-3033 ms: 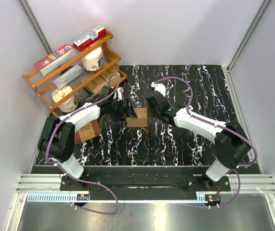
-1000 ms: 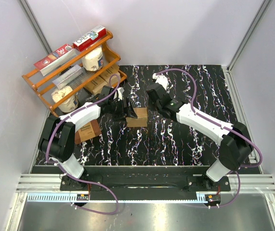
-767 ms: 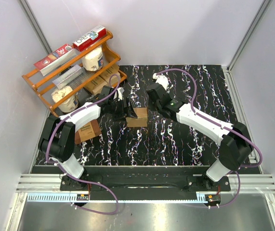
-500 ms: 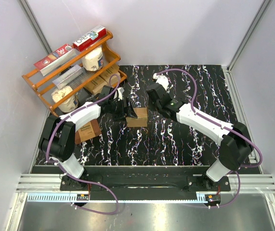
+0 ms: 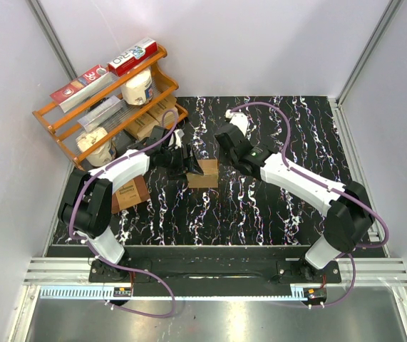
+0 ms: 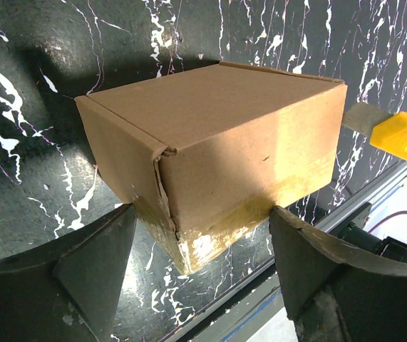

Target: Unpack the express box

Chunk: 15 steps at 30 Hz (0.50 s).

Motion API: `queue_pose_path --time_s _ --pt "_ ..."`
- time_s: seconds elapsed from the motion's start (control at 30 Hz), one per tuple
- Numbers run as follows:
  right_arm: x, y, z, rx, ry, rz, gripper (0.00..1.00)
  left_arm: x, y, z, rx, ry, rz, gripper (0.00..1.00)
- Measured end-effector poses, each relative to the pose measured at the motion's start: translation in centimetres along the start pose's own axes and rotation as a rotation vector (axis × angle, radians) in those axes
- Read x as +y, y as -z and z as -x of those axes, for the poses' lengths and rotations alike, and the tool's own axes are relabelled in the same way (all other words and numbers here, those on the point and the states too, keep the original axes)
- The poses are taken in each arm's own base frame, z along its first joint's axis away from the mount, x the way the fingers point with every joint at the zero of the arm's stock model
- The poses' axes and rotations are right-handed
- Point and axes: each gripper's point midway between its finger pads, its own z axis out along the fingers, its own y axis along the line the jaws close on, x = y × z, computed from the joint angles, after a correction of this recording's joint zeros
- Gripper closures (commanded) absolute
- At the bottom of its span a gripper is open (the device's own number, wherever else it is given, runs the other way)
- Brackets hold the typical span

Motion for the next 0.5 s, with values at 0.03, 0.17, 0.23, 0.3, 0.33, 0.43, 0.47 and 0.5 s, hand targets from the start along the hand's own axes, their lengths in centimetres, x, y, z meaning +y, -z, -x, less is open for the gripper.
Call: queue_pose_path --time_s 0.03,0.17,0.23,0.3,0.33,0.43,0.47,0.5 --pt "0.04 0.09 -0.15 0.002 0.005 -0.003 1.00 0.01 -0.01 0.00 0.000 0.001 0.000 0.23" --pt "0.23 0.27 -0.35 -0.001 0.015 -0.009 1.00 -0.01 -0.03 0.00 0.003 0.005 0.001 0.23" --pt "0.25 0.31 -0.39 -0.002 0.016 -0.011 1.00 0.00 -0.03 -0.01 0.005 0.007 0.003 0.23" --pt "0.20 0.33 -0.42 -0.004 0.015 -0.016 1.00 0.00 -0.02 -0.01 0.005 0.007 0.003 0.23" --pt "0.25 0.36 -0.43 -0.005 0.015 -0.017 1.00 0.00 -0.03 0.00 0.005 0.007 0.003 0.23" --pt "0.36 0.45 -0.53 -0.007 0.018 -0.019 1.00 0.00 -0.02 -0.01 0.005 0.008 0.003 0.24" --pt "0.41 0.51 -0.57 -0.008 0.021 -0.021 1.00 0.00 -0.02 -0.02 0.005 0.008 0.003 0.24" --pt "0.48 0.60 -0.62 -0.008 0.024 -0.022 1.00 0.00 -0.02 -0.01 0.005 0.008 0.003 0.24"
